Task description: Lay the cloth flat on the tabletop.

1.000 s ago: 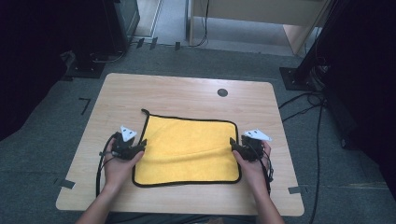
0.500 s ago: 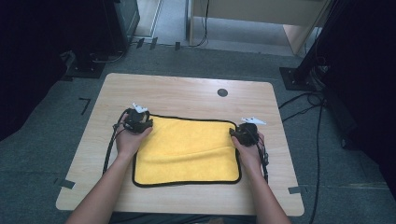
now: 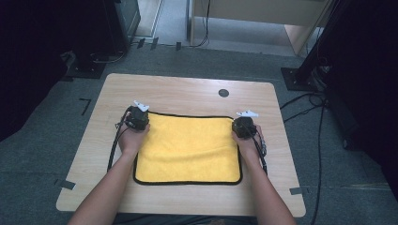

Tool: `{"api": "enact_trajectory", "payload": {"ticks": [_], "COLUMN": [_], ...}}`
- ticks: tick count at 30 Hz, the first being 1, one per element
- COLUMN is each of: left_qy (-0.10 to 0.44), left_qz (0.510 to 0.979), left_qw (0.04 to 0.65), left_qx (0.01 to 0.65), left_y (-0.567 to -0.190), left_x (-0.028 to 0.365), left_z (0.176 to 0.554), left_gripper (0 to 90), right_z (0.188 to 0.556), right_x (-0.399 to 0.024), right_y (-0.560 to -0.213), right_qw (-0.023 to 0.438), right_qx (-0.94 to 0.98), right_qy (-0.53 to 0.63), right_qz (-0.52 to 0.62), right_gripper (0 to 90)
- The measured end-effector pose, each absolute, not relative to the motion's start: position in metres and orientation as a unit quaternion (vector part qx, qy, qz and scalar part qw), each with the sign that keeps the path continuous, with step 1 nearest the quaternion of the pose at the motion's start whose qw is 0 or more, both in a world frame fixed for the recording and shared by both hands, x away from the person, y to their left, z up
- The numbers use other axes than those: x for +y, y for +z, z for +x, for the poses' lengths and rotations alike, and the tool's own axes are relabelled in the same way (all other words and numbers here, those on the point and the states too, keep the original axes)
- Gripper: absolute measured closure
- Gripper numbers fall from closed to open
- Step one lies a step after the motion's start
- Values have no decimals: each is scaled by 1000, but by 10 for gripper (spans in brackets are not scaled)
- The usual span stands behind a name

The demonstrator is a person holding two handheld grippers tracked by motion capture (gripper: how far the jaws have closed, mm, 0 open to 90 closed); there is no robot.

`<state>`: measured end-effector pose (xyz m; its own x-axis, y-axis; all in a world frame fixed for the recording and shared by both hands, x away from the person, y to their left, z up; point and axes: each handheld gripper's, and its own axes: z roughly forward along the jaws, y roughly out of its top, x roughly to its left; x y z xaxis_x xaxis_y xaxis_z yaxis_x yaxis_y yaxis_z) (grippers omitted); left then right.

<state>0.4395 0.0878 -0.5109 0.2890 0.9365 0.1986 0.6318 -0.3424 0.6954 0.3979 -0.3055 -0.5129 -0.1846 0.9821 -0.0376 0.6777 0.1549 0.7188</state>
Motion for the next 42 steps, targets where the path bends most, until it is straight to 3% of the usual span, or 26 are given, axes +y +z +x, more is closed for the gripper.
{"api": "enact_trajectory", "payload": {"ticks": [4, 10, 18, 28, 42], "left_qy": [294, 275, 269, 234, 225], "left_qz": [759, 733, 742, 776, 800], "left_qw": [257, 295, 333, 326, 313], "left_qx": [521, 548, 517, 486, 461], "left_y": [-510, -504, -490, -498, -505], "left_x": [92, 108, 110, 110, 112], "left_z": [446, 433, 376, 300, 251], "left_gripper": [746, 542, 482, 412, 380], "right_z": [407, 407, 408, 413, 429], "right_x": [-308, -311, -273, -210, -124], "right_y": [-514, -507, -483, -468, -464], "right_qw": [269, 259, 238, 211, 182], "right_qx": [710, 691, 705, 731, 769], "right_qy": [288, 314, 369, 397, 403], "right_qz": [584, 597, 556, 512, 462], "right_gripper": [741, 659, 595, 557, 560]}}
